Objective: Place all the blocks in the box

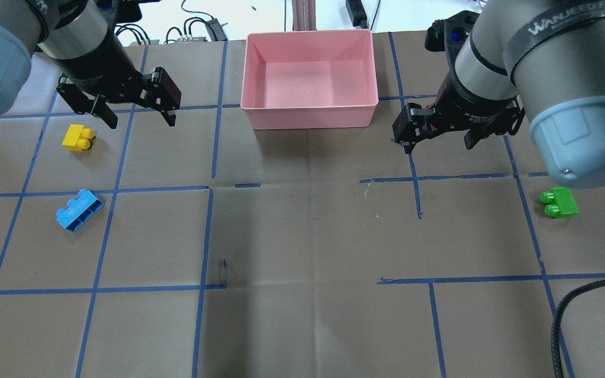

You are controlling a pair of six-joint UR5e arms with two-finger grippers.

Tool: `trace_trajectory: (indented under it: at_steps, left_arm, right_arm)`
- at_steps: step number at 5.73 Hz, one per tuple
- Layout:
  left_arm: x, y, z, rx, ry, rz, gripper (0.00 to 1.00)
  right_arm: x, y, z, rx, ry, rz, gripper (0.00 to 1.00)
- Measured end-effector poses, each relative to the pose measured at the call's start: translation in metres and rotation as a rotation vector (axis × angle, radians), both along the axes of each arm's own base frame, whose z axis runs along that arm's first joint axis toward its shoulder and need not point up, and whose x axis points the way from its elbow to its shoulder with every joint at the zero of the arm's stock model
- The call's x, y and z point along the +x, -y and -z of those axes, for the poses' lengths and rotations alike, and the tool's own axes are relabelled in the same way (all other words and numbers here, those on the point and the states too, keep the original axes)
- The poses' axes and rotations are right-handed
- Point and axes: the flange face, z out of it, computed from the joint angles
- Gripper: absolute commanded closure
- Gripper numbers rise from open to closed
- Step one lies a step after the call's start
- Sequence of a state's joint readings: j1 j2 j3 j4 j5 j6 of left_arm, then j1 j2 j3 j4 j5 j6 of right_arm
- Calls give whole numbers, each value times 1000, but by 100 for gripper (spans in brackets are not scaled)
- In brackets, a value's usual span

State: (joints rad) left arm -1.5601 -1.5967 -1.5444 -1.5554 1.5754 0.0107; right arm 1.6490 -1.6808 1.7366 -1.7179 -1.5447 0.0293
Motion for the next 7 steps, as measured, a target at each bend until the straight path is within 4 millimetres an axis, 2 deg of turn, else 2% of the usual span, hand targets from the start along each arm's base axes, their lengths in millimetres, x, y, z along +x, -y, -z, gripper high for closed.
trace_trajectory:
  at_steps: [7]
  left_arm:
    - [2, -7, -5, -9, 1, -2, 1]
  right_arm:
    - [0, 3, -1, -12, 1, 4, 0]
